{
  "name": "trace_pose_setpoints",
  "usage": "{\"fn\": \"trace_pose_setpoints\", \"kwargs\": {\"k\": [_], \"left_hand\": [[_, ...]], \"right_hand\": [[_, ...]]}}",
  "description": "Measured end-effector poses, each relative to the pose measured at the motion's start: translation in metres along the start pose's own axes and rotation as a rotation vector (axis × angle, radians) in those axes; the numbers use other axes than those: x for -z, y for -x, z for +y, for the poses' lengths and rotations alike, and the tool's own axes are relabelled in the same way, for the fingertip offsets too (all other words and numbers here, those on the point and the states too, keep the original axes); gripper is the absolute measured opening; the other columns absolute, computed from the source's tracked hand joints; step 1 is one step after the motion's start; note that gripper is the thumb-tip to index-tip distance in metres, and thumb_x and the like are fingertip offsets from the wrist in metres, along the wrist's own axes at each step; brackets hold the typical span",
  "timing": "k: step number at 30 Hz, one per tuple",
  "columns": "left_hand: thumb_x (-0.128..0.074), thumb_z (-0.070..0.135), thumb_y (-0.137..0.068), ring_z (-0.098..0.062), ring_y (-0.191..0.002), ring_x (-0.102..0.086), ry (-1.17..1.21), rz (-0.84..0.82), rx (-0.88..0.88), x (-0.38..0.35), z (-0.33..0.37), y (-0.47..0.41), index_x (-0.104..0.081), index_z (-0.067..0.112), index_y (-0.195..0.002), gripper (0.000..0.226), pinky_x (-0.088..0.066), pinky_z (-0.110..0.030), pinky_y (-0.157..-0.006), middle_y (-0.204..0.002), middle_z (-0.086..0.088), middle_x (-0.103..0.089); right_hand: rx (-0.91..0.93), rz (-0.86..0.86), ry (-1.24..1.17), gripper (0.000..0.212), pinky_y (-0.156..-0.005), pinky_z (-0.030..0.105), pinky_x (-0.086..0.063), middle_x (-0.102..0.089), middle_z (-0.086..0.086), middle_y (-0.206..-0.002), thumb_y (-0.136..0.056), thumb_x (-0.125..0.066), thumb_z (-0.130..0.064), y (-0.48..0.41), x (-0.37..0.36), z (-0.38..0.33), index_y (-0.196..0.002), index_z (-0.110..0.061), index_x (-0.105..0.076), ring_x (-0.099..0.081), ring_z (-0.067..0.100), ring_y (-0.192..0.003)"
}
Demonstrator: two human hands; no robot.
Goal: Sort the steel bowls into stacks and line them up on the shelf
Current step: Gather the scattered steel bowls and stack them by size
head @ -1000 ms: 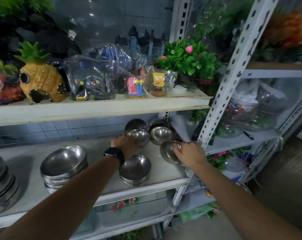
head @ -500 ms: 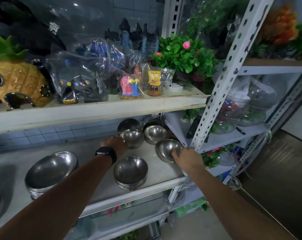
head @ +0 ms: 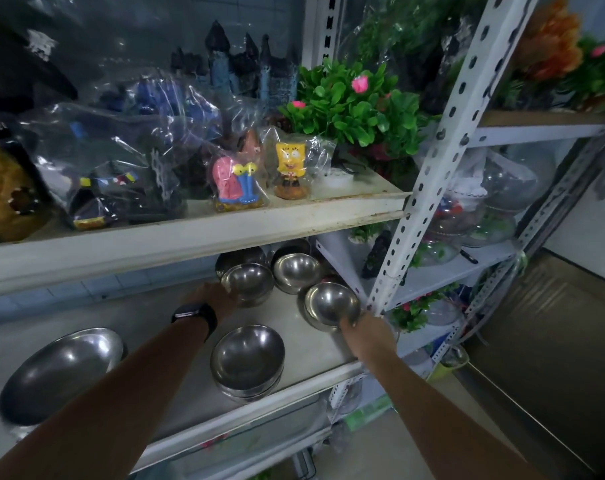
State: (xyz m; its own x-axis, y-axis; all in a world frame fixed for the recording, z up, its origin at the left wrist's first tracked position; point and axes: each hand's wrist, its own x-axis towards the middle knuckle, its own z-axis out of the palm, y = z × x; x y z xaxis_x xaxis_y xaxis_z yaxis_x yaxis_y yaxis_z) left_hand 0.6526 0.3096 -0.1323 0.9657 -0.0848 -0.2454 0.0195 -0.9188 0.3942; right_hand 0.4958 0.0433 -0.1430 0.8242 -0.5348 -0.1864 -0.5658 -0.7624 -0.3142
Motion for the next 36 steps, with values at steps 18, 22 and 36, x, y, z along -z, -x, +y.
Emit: {"fn": "trace_pose_setpoints", "kwargs": {"k": [18,22,36], "left_hand": [[-0.047,0.020,-0.101,-0.035,-0.080,-0.069,0.482,-0.059,0.098,-0.014,-0.016,-0.016,-0.070,-0.005,-0.099,0.035,-0.049,-0.036,-0.066,-0.091,-0.023,-0.072],[-0.047,0.055,-0.093,-0.023,-0.083,-0.069,0.609,0.021,0.060,-0.005,-0.019,0.005,-0.065,0.015,-0.112,0.048,-0.056,-0.035,-0.075,-0.101,-0.008,-0.073],[-0.041,0.034,-0.107,-0.008,-0.071,-0.065,0.680,0.313,-0.066,0.014,-0.021,0.083,-0.062,0.012,-0.115,0.031,-0.045,-0.023,-0.060,-0.093,-0.008,-0.071]], "right_hand": [[-0.194,-0.164,-0.858,0.034,-0.037,0.025,-0.041,-0.063,0.015,-0.060,-0.105,-0.029,-0.016,-0.006,-0.015,-0.008,-0.103,0.005,-0.056,-0.054,0.021,-0.039],[-0.160,-0.146,-0.974,0.036,-0.037,0.023,-0.040,-0.060,0.016,-0.061,-0.109,-0.028,-0.032,-0.002,-0.014,-0.010,-0.103,-0.007,-0.054,-0.051,0.021,-0.039],[0.039,-0.119,-1.070,0.042,-0.037,0.025,-0.043,-0.054,0.005,-0.057,-0.108,-0.038,-0.037,0.008,0.025,-0.042,-0.097,-0.003,-0.061,-0.049,0.016,-0.037]]}}
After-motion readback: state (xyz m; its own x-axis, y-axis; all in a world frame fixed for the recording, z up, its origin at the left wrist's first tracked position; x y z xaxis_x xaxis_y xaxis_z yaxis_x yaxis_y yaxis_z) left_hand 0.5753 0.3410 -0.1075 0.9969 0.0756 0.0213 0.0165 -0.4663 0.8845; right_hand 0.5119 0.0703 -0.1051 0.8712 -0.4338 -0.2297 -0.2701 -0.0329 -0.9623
